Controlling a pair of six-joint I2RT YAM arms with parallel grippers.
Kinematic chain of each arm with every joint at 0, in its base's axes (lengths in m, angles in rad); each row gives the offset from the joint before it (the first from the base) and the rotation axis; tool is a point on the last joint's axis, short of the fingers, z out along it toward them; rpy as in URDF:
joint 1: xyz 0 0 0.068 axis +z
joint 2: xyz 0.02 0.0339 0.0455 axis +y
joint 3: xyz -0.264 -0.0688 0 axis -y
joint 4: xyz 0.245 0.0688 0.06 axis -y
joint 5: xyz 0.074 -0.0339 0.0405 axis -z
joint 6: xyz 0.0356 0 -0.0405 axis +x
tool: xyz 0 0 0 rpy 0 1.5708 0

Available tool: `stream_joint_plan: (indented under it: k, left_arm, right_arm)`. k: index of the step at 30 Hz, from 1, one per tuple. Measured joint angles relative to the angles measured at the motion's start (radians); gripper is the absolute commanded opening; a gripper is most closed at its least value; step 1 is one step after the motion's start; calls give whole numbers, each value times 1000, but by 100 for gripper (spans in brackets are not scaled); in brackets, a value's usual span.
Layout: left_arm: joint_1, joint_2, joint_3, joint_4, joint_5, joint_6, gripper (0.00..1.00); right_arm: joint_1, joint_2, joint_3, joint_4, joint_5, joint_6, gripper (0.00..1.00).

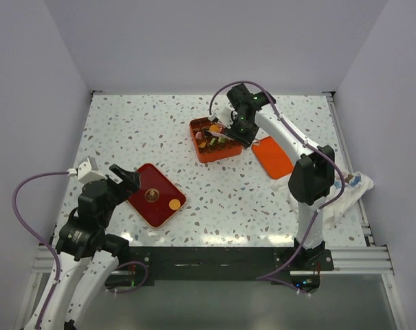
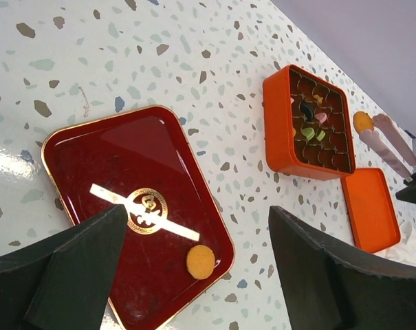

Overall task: Pack the cookies
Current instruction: Place the fake cookies in the packing box.

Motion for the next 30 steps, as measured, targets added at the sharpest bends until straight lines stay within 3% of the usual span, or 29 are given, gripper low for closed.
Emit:
stream_joint_plan:
  k: [19, 30]
  left_arm:
    - [0, 22, -32, 35, 6, -1, 89]
    - [0, 32, -32, 42, 8, -1, 89]
  right_arm:
    - [-112, 198, 173, -26, 101, -187, 23]
    - [-108, 225, 247, -84, 21, -185, 31]
